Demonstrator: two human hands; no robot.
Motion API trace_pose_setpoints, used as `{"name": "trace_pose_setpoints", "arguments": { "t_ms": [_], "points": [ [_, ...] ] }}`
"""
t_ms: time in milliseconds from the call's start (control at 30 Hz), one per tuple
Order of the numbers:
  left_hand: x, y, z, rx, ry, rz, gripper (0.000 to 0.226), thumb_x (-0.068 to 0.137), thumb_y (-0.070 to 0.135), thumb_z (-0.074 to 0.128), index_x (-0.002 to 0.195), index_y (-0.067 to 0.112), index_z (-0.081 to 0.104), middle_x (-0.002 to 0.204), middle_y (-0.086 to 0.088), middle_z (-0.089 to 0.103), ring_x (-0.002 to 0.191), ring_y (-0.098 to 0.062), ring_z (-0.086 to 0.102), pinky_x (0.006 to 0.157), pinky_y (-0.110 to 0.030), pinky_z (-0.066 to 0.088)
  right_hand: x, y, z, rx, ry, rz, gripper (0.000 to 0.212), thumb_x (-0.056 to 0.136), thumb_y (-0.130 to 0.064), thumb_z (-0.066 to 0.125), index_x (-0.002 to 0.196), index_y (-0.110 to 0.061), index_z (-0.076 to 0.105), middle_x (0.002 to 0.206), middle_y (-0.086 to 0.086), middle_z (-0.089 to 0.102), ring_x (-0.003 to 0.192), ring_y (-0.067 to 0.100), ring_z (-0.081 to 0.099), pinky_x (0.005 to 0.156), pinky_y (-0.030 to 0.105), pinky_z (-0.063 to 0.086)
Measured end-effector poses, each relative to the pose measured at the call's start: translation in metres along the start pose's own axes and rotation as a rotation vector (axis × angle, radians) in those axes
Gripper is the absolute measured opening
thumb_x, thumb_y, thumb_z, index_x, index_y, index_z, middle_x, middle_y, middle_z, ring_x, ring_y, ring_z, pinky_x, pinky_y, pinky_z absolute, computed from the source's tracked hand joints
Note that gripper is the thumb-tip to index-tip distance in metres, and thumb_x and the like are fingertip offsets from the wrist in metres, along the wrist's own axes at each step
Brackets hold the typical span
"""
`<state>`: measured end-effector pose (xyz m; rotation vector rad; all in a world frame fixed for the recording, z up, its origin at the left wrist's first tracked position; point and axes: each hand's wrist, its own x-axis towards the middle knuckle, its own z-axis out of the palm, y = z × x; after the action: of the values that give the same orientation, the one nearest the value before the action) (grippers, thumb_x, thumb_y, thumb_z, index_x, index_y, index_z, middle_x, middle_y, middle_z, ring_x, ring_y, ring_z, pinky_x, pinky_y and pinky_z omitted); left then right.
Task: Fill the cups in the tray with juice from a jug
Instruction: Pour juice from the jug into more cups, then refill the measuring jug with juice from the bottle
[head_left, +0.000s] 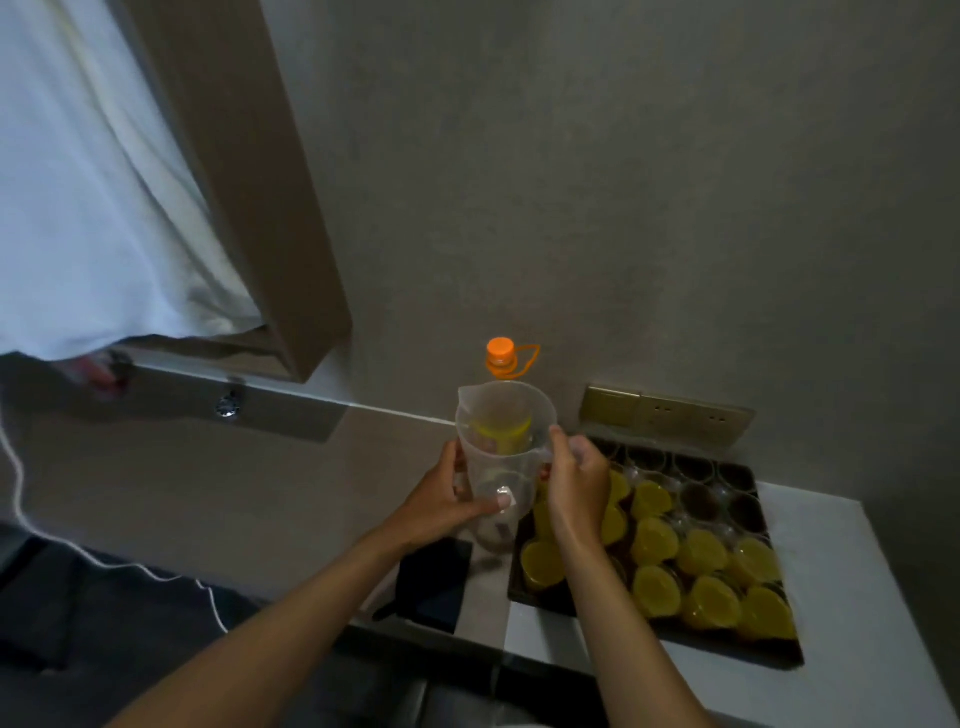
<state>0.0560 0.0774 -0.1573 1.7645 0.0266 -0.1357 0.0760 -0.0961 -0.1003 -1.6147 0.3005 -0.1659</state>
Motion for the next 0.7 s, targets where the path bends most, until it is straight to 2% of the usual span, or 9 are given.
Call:
{"name": "trace_pose_setpoints", "arguments": {
  "t_ms": [67,133,233,300,400,467,567,700],
  "points": [
    [0.003,-0.010,-0.010,0.029,0.033,-0.012,0.079,0.070,0.043,0.092,0.133,0.039,0.045,0.133,0.014,0.062,0.121,-0.002,0.061,0.098,-0.031,0.055,-0.005,0.007,0.006,-0.041,-0.006,0.012,0.037,0.101,-0.031,0.062,0.068,-0.015,0.053,0.066,-0.001,0.056,0.063,0.016,0.052,0.062,0.034,0.037],
    [0.006,-0.019,-0.019,0.040,0.055,-0.013,0.076,0.070,0.041,0.093,0.131,0.041,0.047,0.130,0.017,0.064,0.120,0.000,0.062,0.097,-0.026,0.054,-0.007,0.018,0.011,-0.078,-0.023,0.039,0.028,0.100,-0.035,0.062,0.079,-0.017,0.058,0.077,-0.001,0.062,0.071,0.015,0.058,0.066,0.034,0.042],
    [0.011,-0.028,-0.030,0.065,0.032,-0.017,0.071,0.074,0.032,0.092,0.129,0.041,0.049,0.129,0.014,0.065,0.117,0.000,0.063,0.093,-0.023,0.055,-0.008,0.033,0.018,-0.112,-0.096,0.077,0.014,0.098,-0.047,0.059,0.099,-0.032,0.061,0.099,-0.005,0.068,0.090,0.013,0.065,0.077,0.037,0.053],
    [0.017,-0.032,-0.037,0.067,0.009,-0.028,0.067,0.073,0.030,0.092,0.128,0.037,0.054,0.128,0.010,0.066,0.115,-0.003,0.065,0.090,-0.025,0.056,-0.004,0.037,0.022,-0.100,-0.136,0.068,0.005,0.101,-0.038,0.059,0.104,-0.038,0.062,0.102,-0.013,0.067,0.096,0.008,0.064,0.080,0.030,0.052],
    [0.026,-0.045,-0.047,0.111,-0.028,-0.044,0.076,0.063,0.052,0.094,0.127,0.024,0.063,0.126,0.004,0.066,0.113,-0.015,0.068,0.090,-0.045,0.060,-0.002,0.036,0.029,-0.077,-0.212,0.080,0.017,0.106,-0.020,0.055,0.117,-0.029,0.065,0.102,-0.022,0.064,0.095,-0.004,0.061,0.072,0.008,0.045],
    [0.032,-0.055,-0.053,0.129,-0.050,-0.050,0.081,0.060,0.059,0.094,0.123,0.019,0.065,0.124,0.001,0.066,0.109,-0.018,0.069,0.088,-0.050,0.060,-0.001,0.040,0.032,-0.097,-0.256,0.092,0.023,0.107,-0.017,0.053,0.124,-0.023,0.066,0.105,-0.018,0.066,0.094,-0.007,0.061,0.069,0.003,0.044],
    [0.037,-0.065,-0.057,0.090,-0.079,-0.098,0.084,0.058,0.056,0.095,0.128,0.025,0.061,0.120,0.003,0.070,0.110,-0.019,0.070,0.090,-0.041,0.060,0.000,0.046,0.035,-0.103,-0.299,0.133,0.030,0.108,-0.017,0.051,0.136,-0.022,0.061,0.111,-0.013,0.066,0.090,-0.015,0.058,0.069,0.001,0.044],
    [0.040,-0.076,-0.059,0.075,-0.168,-0.129,0.100,0.060,0.048,0.097,0.144,0.033,0.044,0.131,0.006,0.067,0.120,-0.014,0.065,0.096,-0.036,0.056,0.000,0.056,0.038,-0.114,-0.332,0.143,0.039,0.108,-0.014,0.051,0.146,-0.024,0.047,0.108,-0.021,0.060,0.090,-0.018,0.059,0.072,0.002,0.046]
  ]
}}
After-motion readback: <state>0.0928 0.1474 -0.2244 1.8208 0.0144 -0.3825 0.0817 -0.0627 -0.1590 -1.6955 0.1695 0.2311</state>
